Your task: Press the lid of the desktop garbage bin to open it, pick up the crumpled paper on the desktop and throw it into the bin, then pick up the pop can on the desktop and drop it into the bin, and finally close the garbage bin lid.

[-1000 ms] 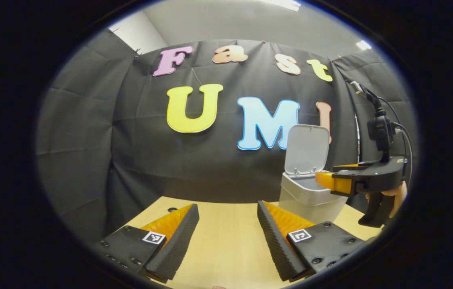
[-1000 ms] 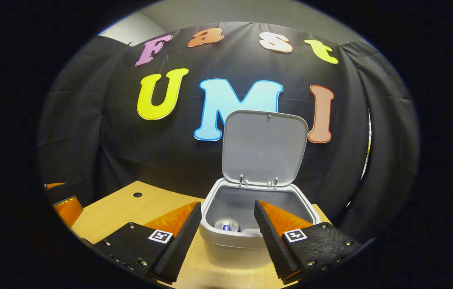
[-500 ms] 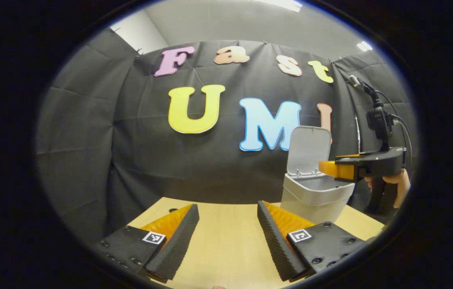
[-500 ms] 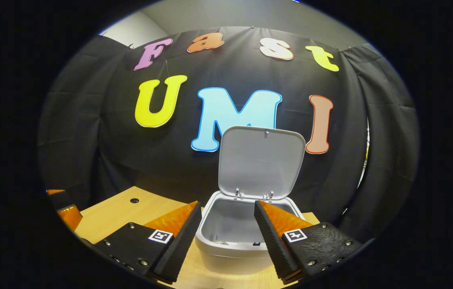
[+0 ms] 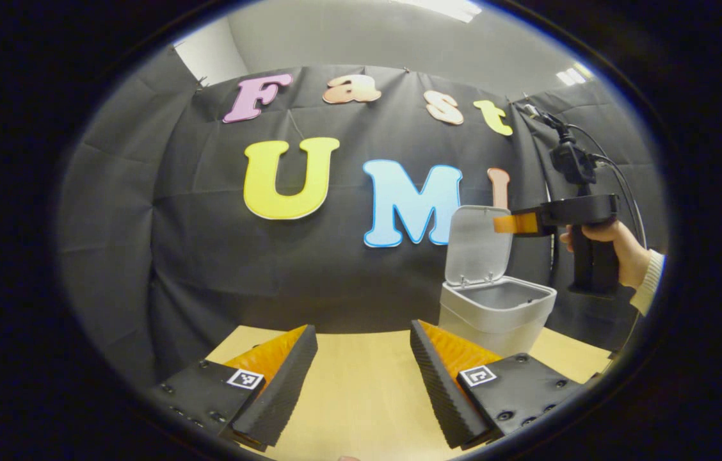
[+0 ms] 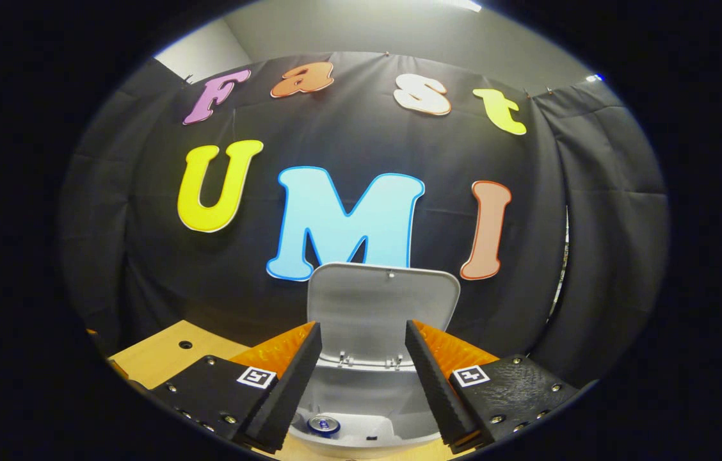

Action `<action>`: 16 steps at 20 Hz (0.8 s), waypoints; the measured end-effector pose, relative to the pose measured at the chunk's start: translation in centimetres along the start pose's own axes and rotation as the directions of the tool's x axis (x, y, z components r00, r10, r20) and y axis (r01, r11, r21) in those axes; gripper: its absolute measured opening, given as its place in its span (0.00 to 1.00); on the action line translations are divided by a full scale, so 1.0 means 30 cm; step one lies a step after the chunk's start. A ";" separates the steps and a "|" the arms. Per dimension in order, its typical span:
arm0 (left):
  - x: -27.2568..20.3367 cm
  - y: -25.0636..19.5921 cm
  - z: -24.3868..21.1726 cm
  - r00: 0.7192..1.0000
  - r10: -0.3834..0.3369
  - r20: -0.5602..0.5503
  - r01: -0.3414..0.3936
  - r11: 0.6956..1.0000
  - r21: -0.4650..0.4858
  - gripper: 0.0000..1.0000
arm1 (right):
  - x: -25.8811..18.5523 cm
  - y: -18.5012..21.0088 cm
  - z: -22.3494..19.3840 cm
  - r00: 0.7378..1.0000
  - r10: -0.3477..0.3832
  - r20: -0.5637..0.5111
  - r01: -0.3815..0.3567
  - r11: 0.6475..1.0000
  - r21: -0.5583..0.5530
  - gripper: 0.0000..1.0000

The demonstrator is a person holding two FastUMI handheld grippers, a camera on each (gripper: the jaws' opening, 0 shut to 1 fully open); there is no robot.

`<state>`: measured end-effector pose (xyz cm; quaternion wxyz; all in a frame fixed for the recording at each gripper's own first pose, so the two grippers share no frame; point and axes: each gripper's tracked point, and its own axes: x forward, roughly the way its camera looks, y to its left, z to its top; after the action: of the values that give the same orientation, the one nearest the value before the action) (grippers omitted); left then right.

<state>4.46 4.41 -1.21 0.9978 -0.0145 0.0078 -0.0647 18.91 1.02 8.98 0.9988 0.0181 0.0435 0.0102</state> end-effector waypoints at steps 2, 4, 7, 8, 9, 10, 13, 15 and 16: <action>0.013 0.020 -0.001 1.000 0.003 0.007 -0.003 1.000 0.004 0.96 | 0.037 -0.025 0.039 1.000 -0.021 0.006 0.021 1.000 0.014 0.85; 0.017 0.035 -0.007 1.000 0.017 0.008 -0.017 1.000 -0.003 0.96 | 0.077 -0.044 0.076 0.999 -0.030 0.015 0.029 0.999 0.021 0.85; 0.016 0.042 -0.022 0.999 0.035 -0.001 -0.035 0.999 -0.017 0.96 | 0.142 -0.078 0.133 0.998 -0.059 0.028 0.058 0.998 0.009 0.85; 0.018 0.044 -0.028 0.999 0.040 -0.004 -0.040 0.999 -0.024 0.96 | 0.161 -0.084 0.151 0.997 -0.066 0.037 0.066 0.998 0.013 0.85; 0.023 0.046 -0.033 0.999 0.045 -0.007 -0.045 0.999 -0.029 0.96 | 0.184 -0.086 0.172 0.997 -0.068 0.046 0.067 0.998 0.020 0.85; 0.031 0.045 -0.034 0.999 0.050 -0.011 -0.050 0.998 -0.032 0.96 | 0.207 -0.086 0.185 0.996 -0.069 0.052 0.068 0.997 0.027 0.85; 0.047 0.037 -0.040 0.998 0.056 -0.016 -0.057 0.998 -0.037 0.96 | 0.272 -0.087 0.195 0.997 -0.070 0.035 0.069 0.997 0.045 0.85; 0.048 0.037 -0.046 0.998 0.067 -0.020 -0.068 0.997 -0.038 0.96 | 0.303 -0.081 0.183 0.998 -0.066 0.016 0.065 0.996 0.060 0.85; 0.044 0.038 -0.047 0.997 0.074 -0.021 -0.074 0.997 -0.038 0.96 | 0.312 -0.081 0.181 0.998 -0.063 0.016 0.061 0.996 0.068 0.82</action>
<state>5.89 5.32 -2.67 0.9989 -0.0331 0.0192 -0.0277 28.76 -1.39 13.48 0.9979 0.0505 0.0352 -0.0224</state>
